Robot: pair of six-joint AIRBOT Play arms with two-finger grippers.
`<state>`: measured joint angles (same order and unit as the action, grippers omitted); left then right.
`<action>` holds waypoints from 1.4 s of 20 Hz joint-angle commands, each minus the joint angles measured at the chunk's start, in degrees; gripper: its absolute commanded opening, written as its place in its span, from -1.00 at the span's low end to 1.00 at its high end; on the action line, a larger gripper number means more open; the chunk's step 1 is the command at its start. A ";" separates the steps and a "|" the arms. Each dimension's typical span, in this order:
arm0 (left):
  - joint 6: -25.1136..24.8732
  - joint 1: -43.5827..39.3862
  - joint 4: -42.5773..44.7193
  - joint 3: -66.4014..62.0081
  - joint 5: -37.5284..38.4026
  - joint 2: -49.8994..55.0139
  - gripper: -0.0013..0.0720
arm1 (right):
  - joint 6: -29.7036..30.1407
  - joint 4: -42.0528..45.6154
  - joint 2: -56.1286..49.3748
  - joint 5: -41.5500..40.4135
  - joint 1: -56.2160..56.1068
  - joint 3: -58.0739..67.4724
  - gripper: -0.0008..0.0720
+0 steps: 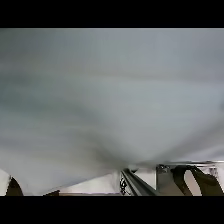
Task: Fold the shirts.
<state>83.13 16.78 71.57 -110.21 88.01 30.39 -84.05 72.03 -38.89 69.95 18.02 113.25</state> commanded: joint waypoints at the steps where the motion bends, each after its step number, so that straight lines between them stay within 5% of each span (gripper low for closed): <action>1: 1.75 0.04 2.16 2.51 12.92 2.27 -0.90 | -0.26 1.73 -6.23 14.60 -0.04 0.59 -0.92; 5: 1.38 0.00 1.99 18.36 13.79 3.54 -0.90 | -0.09 -2.47 -18.56 24.39 -1.99 0.52 -0.92; 9: -1.73 0.00 1.97 38.62 1.88 6.47 -0.90 | -0.07 11.72 -33.05 23.52 -13.22 0.52 -0.92; 15: -3.13 -0.07 0.57 43.95 -23.78 22.84 -0.90 | -3.23 13.92 -53.00 3.08 -17.14 0.52 -0.92; 18: -8.59 -2.36 -1.31 43.89 -33.64 31.80 -0.90 | -5.77 13.64 -59.30 -5.60 -17.14 0.55 -0.92; 23: -9.03 -6.95 -1.29 43.89 -42.21 45.46 -0.90 | -6.01 12.28 -68.15 -10.49 -17.14 0.52 -0.92; 28: -8.98 -7.26 -1.27 43.91 -42.36 53.16 -0.90 | -6.01 12.39 -74.01 -13.73 -17.14 0.52 -0.92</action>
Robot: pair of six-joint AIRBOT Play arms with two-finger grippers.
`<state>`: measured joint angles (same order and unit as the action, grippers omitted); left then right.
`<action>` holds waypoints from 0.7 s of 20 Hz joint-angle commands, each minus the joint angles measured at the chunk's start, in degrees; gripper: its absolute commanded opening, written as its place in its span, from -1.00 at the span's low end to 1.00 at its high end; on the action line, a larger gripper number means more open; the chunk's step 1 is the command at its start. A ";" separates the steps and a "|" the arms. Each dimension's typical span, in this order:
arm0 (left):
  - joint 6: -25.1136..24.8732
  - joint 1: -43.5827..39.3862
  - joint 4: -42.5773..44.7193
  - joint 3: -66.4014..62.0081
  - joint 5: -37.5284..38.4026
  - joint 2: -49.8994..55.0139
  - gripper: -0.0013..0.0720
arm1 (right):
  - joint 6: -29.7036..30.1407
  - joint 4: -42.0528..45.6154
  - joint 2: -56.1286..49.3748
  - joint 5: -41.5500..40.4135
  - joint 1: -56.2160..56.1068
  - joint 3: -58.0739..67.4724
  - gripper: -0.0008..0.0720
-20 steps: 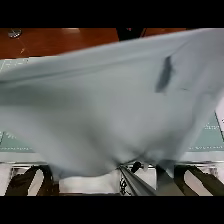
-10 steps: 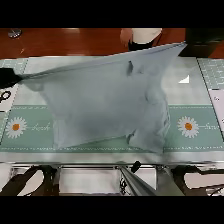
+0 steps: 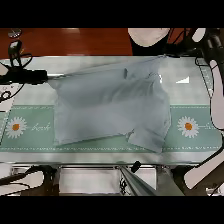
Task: Fold the shirts.
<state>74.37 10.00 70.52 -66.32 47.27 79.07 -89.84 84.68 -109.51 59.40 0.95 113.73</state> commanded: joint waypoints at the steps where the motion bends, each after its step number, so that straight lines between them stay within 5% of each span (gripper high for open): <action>1: -0.22 -0.48 -0.20 0.02 -1.40 5.29 -0.90 | -0.26 -0.31 -4.09 -3.52 -0.07 0.07 -0.92; 5: -0.22 -0.35 1.25 0.02 2.08 6.49 -0.90 | -1.03 0.66 -5.27 2.51 -0.04 0.04 -0.92; 10: 1.60 0.22 2.16 -0.90 18.49 6.49 -0.90 | 3.76 4.04 -4.44 21.64 -0.04 0.07 -0.92; 14: 2.43 -0.85 1.95 -0.87 21.03 7.23 -0.90 | 3.89 4.20 -4.50 27.30 -0.07 0.04 -0.92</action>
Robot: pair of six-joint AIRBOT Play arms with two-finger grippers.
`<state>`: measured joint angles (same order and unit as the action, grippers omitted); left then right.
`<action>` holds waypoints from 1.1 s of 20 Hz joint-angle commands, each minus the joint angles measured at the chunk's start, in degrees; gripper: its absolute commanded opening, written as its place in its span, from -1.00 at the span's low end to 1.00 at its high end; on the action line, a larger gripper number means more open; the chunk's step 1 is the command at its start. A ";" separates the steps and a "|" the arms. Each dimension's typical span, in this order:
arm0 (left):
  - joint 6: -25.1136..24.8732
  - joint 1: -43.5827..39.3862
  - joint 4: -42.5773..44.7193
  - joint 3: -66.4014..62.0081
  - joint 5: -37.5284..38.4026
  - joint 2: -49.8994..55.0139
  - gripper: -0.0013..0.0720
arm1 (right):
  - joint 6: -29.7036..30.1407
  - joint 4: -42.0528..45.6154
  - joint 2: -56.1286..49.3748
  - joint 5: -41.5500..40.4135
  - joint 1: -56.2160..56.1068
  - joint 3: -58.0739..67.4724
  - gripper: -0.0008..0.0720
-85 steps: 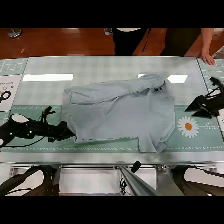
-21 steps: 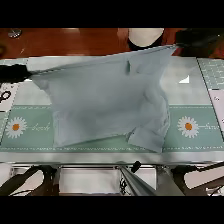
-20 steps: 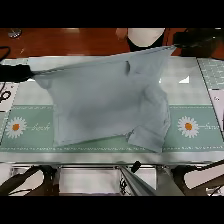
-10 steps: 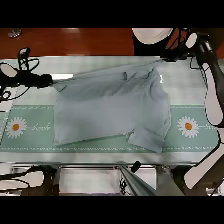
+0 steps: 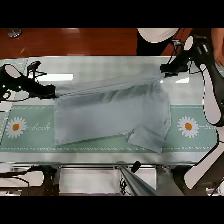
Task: Fold the shirts.
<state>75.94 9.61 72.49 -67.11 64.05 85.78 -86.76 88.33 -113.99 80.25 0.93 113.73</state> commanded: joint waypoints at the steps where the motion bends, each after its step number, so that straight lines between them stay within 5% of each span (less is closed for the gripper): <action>1: 0.83 -0.79 0.02 -0.09 4.20 1.01 -0.90 | 0.81 0.31 0.00 6.43 -0.04 0.04 -0.92; 3: 1.97 -1.05 0.02 -0.11 4.15 1.81 -0.78 | 0.81 -1.49 0.00 6.43 -0.04 0.04 -0.91; 4: 2.95 -1.05 0.07 -0.09 4.24 2.05 -0.51 | 0.87 -2.27 0.00 6.43 -0.04 0.07 -0.74; 5: 3.91 -1.03 0.39 -0.22 4.92 2.03 -0.13 | 1.99 -2.62 0.07 7.10 -0.02 0.07 -0.37; 6: 4.61 -0.90 1.40 -0.76 6.45 1.99 -0.05 | 4.46 -2.12 0.26 8.87 -0.02 0.07 -0.12; 11: 4.31 4.02 4.94 -3.32 18.64 -1.29 0.00 | 5.31 -0.35 4.87 15.56 3.13 0.04 0.08; 12: 4.26 5.90 4.92 -2.14 19.74 -3.23 0.47 | 5.31 -0.39 5.81 17.68 4.57 0.04 0.20; 13: 4.26 7.82 4.92 -0.15 20.26 -5.31 0.70 | 5.20 -1.40 6.73 19.87 6.43 -0.42 0.38; 17: -0.24 16.87 -2.95 17.86 19.89 -15.52 0.69 | 5.62 -9.97 11.85 21.59 13.60 -10.60 0.39; 22: -6.23 19.65 -8.46 34.69 19.34 -19.85 0.69 | 9.55 -13.25 20.63 9.49 16.06 -29.81 0.39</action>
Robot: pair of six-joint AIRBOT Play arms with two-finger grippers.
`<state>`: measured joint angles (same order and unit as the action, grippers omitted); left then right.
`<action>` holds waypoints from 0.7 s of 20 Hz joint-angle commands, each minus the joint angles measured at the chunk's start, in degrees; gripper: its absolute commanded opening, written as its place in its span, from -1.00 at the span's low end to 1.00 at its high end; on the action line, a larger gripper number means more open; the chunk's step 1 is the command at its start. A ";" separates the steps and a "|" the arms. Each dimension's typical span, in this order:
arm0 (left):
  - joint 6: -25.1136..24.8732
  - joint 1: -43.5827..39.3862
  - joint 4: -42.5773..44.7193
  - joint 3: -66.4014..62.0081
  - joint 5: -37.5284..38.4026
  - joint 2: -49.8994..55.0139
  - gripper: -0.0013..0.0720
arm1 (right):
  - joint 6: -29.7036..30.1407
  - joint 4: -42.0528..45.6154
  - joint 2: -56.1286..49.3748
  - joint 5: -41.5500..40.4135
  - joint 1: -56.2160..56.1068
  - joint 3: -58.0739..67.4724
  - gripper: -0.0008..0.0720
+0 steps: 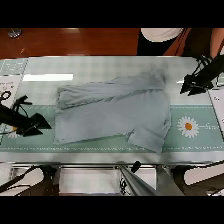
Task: Fold the shirts.
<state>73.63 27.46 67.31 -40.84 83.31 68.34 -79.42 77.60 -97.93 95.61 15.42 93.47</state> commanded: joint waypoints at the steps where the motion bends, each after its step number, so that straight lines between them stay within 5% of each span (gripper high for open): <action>1: -4.00 1.79 -3.28 10.23 -1.11 -2.40 0.69 | 2.82 -2.38 5.95 -7.67 1.55 -12.48 0.39; 8: -3.06 1.77 -3.96 14.08 -8.35 -2.38 0.67 | 3.78 -2.14 8.24 -10.43 1.55 -20.15 0.39; 12: -2.84 -1.31 -12.87 16.83 -16.52 -2.36 0.62 | 3.69 -2.14 8.28 -10.36 1.55 -20.15 0.39; 14: -1.79 -5.09 -13.55 18.08 -20.48 -2.36 -0.09 | 3.65 -2.14 8.41 -10.16 1.55 -20.15 0.39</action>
<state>70.89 25.87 56.93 -24.60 71.68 65.98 -75.79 75.53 -89.76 85.52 16.95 73.63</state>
